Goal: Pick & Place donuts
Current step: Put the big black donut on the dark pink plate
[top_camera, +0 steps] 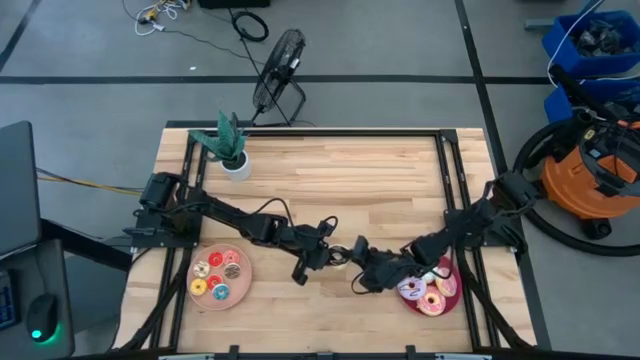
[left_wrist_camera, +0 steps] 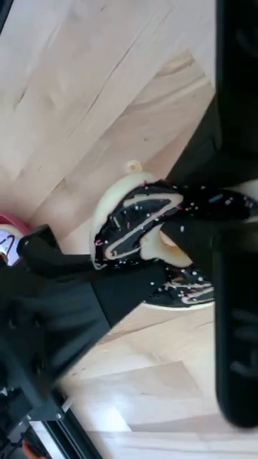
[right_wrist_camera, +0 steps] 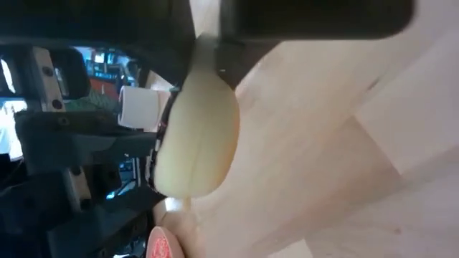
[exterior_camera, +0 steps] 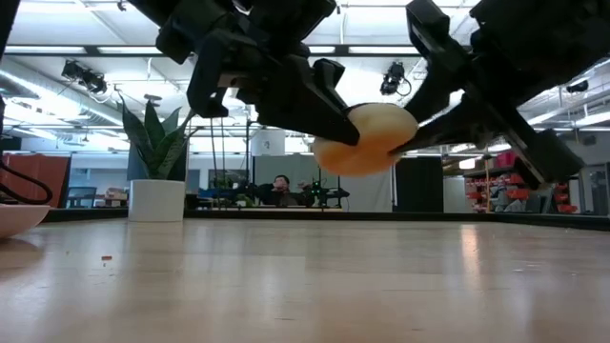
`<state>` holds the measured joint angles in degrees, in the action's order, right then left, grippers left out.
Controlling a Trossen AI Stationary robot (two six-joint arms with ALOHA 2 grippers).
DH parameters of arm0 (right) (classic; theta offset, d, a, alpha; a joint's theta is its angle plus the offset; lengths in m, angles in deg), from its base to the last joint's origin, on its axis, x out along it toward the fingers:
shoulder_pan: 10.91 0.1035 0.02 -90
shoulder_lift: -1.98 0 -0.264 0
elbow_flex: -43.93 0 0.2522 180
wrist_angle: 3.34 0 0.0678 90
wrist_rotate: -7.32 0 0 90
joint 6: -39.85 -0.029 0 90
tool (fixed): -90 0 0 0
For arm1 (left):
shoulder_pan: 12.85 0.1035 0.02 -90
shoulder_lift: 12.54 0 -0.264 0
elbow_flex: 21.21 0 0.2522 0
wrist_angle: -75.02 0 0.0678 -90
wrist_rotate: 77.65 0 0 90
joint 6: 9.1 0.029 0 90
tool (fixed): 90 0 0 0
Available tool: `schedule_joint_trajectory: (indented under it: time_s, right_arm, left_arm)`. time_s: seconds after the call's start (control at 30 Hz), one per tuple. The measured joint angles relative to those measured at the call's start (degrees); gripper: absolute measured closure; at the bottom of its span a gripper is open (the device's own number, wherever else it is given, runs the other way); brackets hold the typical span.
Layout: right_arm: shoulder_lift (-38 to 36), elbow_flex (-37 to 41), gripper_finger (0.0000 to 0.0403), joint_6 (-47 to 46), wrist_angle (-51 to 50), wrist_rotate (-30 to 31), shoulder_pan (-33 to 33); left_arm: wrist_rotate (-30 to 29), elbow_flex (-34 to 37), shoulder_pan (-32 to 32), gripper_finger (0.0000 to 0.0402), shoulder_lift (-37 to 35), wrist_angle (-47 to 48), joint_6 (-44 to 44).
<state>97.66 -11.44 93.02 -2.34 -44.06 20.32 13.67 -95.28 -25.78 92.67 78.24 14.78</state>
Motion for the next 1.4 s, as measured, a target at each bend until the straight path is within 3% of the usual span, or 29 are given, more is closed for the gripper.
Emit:
schedule_joint_trajectory:
  time_s: [0.07, 0.2, 0.33, 0.43, 0.53, 0.7, 0.9, 1.13, 1.4]
  right_arm:
    - [0.00, 0.00, 0.0385, -2.04, -1.07, 1.21, 0.93]
    - [0.06, 0.00, 0.0385, -8.76, -4.67, 6.03, 3.53]
    - [-0.60, -3.41, 0.0379, -17.92, -13.59, 10.66, 7.73]
    - [-0.96, -10.76, 0.0383, -27.49, -28.95, 14.06, 11.27]
    - [-0.96, -20.03, 0.0385, -43.78, -50.95, 14.00, 14.14]
    - [-1.00, -30.45, 0.0385, -78.68, -83.53, 1.81, 16.80]
    - [-1.01, -30.16, 0.0386, -105.49, -99.41, -15.12, 20.68]
    - [-0.98, -23.90, 0.0387, -119.50, -100.22, -21.44, 22.68]
    - [-0.83, -17.67, 0.0387, -118.73, -96.67, -28.66, 21.98]
  left_arm:
    - [0.00, 0.00, -0.02, 0.0309, -0.02, 0.48, -0.18]
    - [-2.30, 0.04, -0.02, 0.0232, -1.17, 5.65, -0.17]
    - [-11.42, 0.04, -0.07, 0.0171, -2.51, 10.36, -3.69]
    - [-18.68, 0.60, -0.04, 0.0153, -2.58, 11.33, -6.10]
    - [-22.70, 2.74, -0.04, 0.0152, -2.54, 9.79, -7.56]
    - [-25.95, 7.70, -0.15, 0.0165, -2.54, -0.26, -9.24]
    - [-26.12, 13.03, -0.17, 0.0176, -2.49, -11.83, -9.34]
    - [-26.12, 13.62, -0.17, 0.0179, -2.47, -13.24, -9.12]
    - [-26.11, 13.62, -0.15, 0.0179, -2.47, -13.20, -9.14]
